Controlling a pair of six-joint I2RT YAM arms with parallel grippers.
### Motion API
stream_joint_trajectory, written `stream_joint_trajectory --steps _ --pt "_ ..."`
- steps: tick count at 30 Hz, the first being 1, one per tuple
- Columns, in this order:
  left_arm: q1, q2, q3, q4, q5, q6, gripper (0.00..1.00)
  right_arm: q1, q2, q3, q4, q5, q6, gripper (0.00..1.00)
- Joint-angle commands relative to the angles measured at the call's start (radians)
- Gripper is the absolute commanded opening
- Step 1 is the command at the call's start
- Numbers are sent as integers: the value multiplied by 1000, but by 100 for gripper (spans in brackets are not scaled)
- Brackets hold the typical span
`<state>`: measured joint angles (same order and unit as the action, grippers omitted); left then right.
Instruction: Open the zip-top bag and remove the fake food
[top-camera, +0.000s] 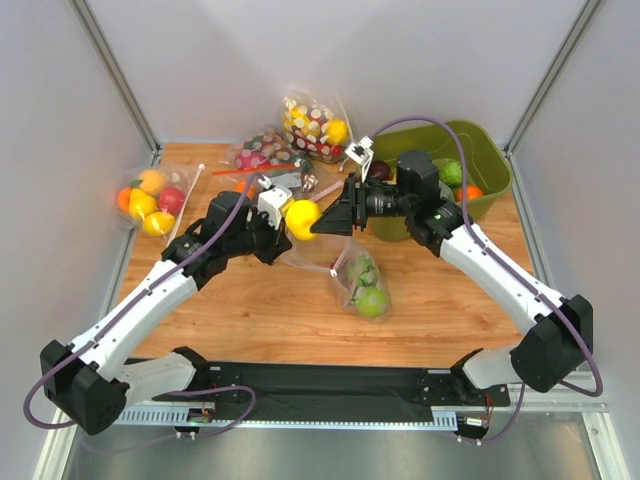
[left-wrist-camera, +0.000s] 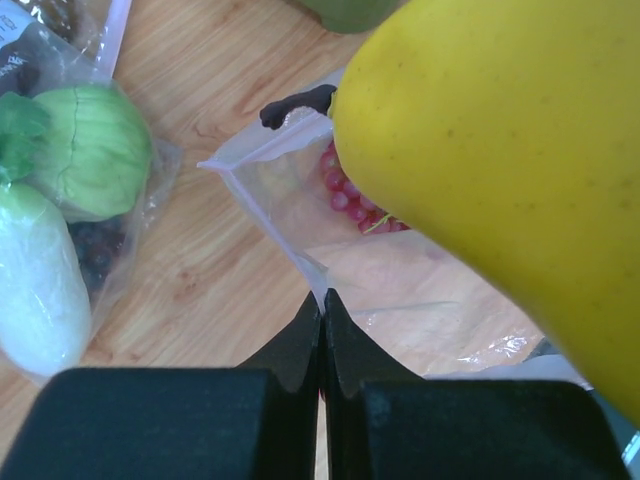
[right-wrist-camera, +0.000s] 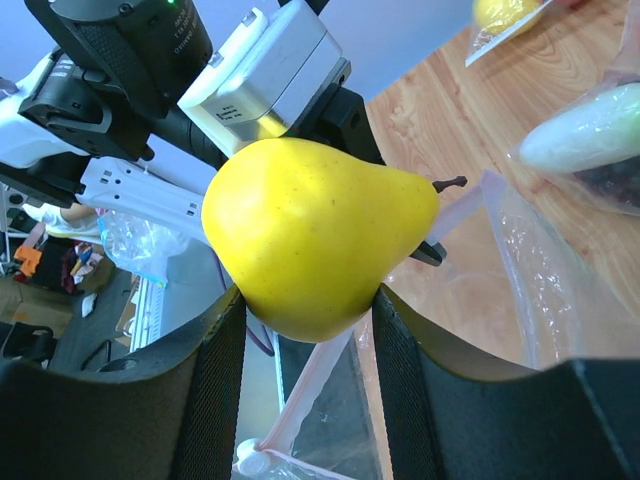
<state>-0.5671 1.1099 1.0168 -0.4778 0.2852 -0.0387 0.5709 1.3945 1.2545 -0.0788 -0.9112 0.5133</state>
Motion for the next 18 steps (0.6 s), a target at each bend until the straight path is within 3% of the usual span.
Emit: stream_joint_trajectory --steps 1,5,13,18 --pt "-14 16 -11 -53 -6 30 0 23 -23 74 -13 3 -73 17" --pt "-14 18 -9 -58 -32 31 0 17 -45 91 -177 77 -191 18" --pt "-13 -18 -11 -53 -98 25 0 -48 -124 95 -295 142 -262 17" --pt "-11 -42 -21 -41 -139 26 0 -150 -140 77 -340 158 -279 17"
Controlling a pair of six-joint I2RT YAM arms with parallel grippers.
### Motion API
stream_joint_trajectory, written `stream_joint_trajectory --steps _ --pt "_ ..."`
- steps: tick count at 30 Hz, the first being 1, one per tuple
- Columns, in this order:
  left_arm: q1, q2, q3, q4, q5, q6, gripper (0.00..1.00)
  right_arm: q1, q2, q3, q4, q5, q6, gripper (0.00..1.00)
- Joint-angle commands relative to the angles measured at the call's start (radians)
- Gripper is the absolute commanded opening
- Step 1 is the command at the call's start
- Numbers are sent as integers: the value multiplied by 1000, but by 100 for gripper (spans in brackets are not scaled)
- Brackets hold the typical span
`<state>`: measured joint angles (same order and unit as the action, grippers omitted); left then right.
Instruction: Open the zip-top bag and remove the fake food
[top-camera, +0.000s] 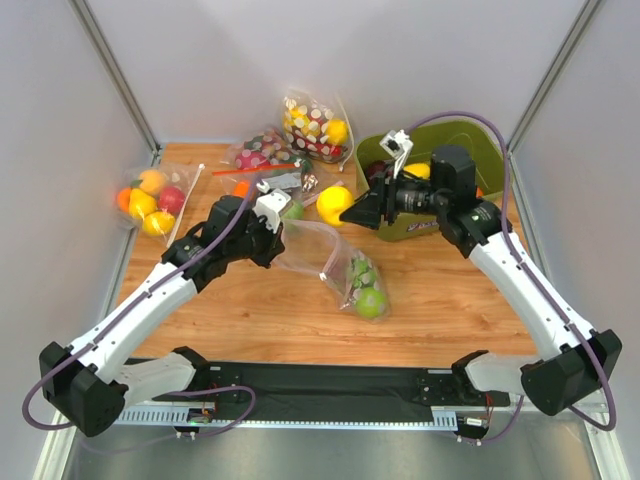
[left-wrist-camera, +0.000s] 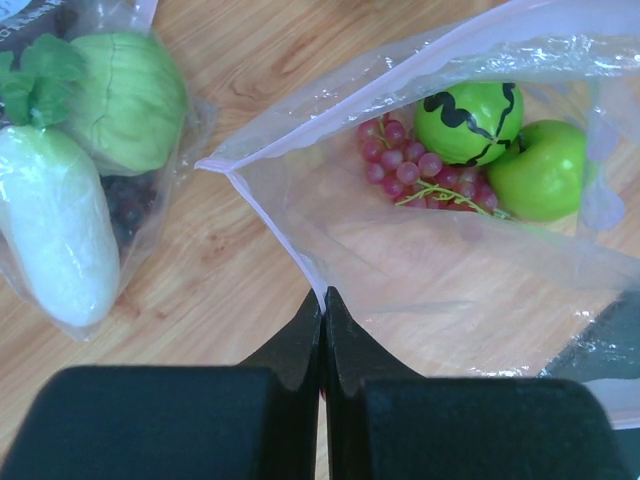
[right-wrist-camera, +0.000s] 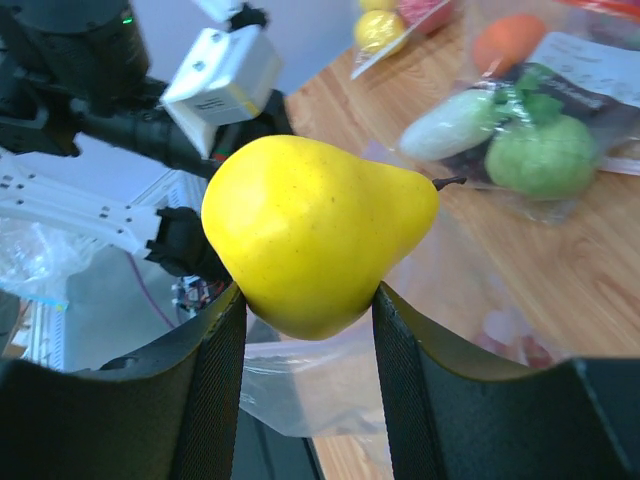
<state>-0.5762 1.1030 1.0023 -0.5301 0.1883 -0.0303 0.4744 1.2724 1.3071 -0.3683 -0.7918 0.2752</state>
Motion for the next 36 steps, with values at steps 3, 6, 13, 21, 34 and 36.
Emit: stream_joint_trajectory --steps 3,6,13,21,34,36 --pt "-2 -52 -10 16 -56 17 0 -129 -16 29 -80 107 -86 17" --pt "-2 -65 -13 19 -58 18 0 -175 17 64 -130 344 -157 17" --pt "-2 -60 -13 21 -55 20 0 -296 158 176 -166 557 -226 18" --pt "-2 -61 -13 18 -62 26 0 -370 372 319 -173 790 -246 23" --pt "-2 -57 -13 16 -58 29 0 -600 521 343 -113 761 -143 68" --pt "-2 -57 -13 16 -59 27 0 -603 524 339 -113 750 -151 83"
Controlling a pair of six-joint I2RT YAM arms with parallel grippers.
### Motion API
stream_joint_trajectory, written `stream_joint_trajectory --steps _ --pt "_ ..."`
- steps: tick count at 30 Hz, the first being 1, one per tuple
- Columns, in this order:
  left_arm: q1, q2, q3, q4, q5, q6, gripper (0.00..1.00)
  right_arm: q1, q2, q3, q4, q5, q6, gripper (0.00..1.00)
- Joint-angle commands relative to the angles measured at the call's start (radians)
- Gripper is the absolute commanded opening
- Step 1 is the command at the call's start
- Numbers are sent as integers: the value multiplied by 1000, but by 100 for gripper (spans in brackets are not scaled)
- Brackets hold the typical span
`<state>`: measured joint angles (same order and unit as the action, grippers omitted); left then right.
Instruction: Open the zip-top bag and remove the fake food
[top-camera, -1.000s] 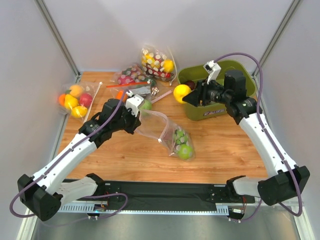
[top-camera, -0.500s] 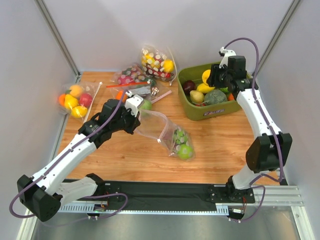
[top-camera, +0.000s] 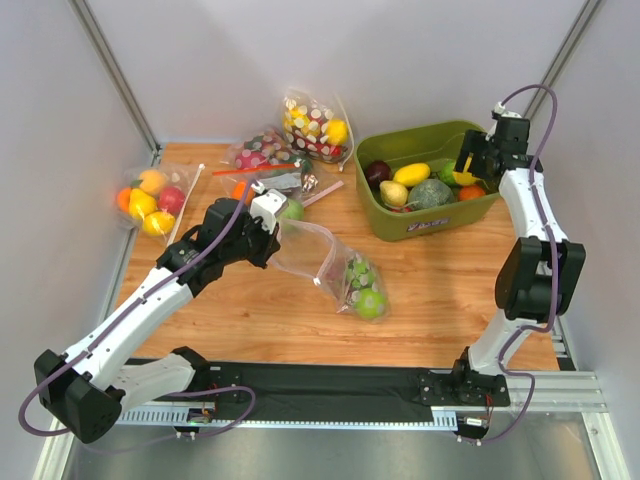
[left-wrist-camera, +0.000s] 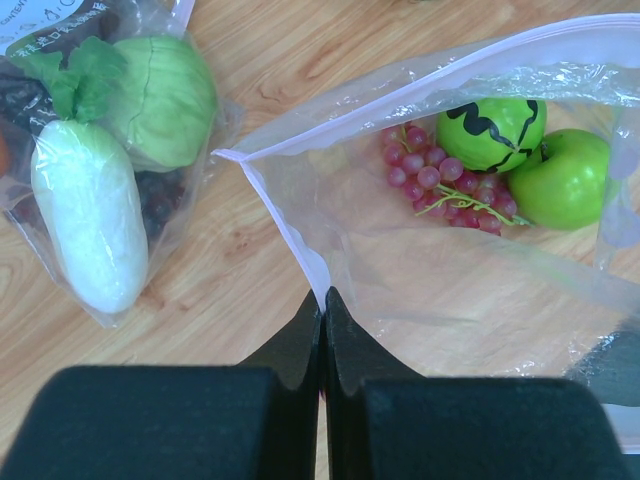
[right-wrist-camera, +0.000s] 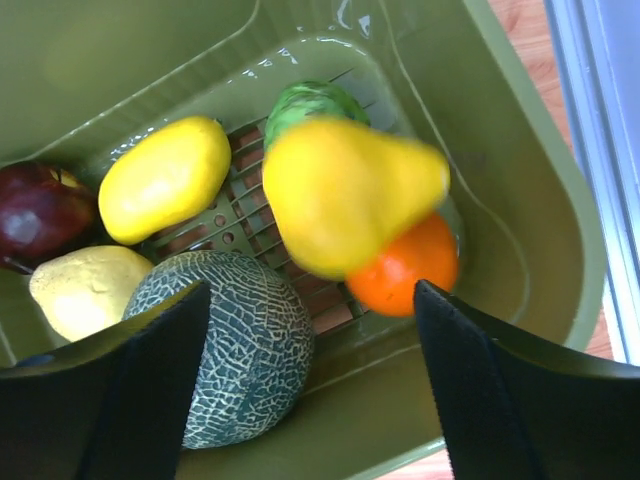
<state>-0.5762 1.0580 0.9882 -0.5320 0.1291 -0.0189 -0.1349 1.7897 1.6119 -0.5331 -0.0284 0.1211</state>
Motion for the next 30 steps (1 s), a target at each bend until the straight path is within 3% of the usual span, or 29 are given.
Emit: stream_joint_trajectory --steps 1,10,14,22,26,30 --pt "-2 -12 1 20 1 16 0 6 8 36 51 -13 -3 85" --pt "-2 -26 0 26 9 16 0 12 -107 -15 91 -105 25 84" --pt "-2 -39 0 33 27 10 0 53 -180 8 26 -189 18 84" --pt "-2 -64 -3 38 27 11 0 313 -328 -72 70 -448 104 84" --pt "-2 -64 -5 36 29 11 0 446 -336 -75 137 -696 167 82" --pt "-2 -64 -3 35 27 11 0 585 -306 -58 160 -826 213 80"
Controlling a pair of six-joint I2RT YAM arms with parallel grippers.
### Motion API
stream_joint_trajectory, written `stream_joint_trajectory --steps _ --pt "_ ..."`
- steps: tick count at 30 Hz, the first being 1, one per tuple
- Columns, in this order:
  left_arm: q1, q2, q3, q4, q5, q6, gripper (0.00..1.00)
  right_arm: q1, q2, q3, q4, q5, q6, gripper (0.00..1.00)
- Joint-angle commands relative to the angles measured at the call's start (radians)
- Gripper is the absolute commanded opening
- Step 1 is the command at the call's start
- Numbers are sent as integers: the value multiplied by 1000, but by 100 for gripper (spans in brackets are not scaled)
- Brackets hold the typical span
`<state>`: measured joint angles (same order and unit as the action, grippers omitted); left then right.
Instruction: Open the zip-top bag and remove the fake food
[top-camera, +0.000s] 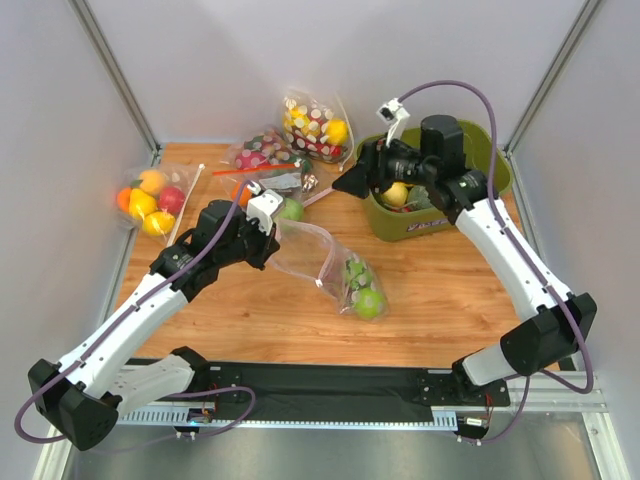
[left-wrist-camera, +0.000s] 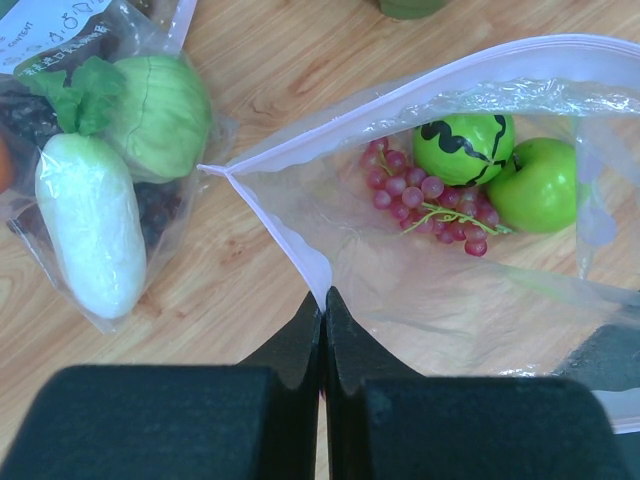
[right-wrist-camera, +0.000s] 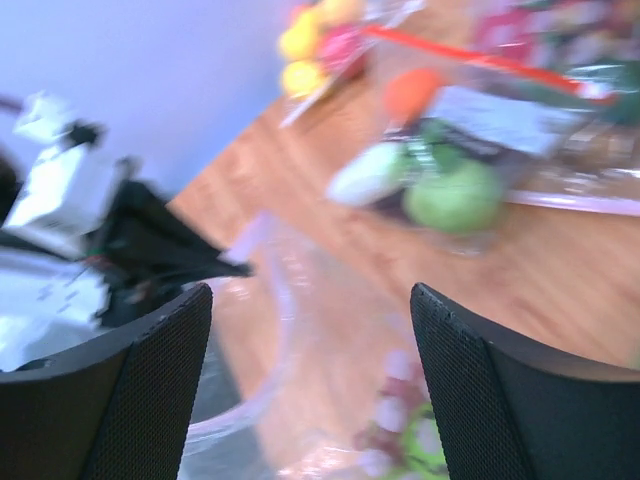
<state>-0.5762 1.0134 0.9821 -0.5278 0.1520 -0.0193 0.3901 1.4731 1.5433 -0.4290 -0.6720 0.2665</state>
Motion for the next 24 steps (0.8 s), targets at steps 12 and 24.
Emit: stream_joint_trajectory --steps 12,24 --pt "-2 -29 3 31 0 10 0 329 133 -8 -40 -269 30 75" --pt "-2 -50 0 37 21 12 0 339 181 -15 -215 224 -27 71"
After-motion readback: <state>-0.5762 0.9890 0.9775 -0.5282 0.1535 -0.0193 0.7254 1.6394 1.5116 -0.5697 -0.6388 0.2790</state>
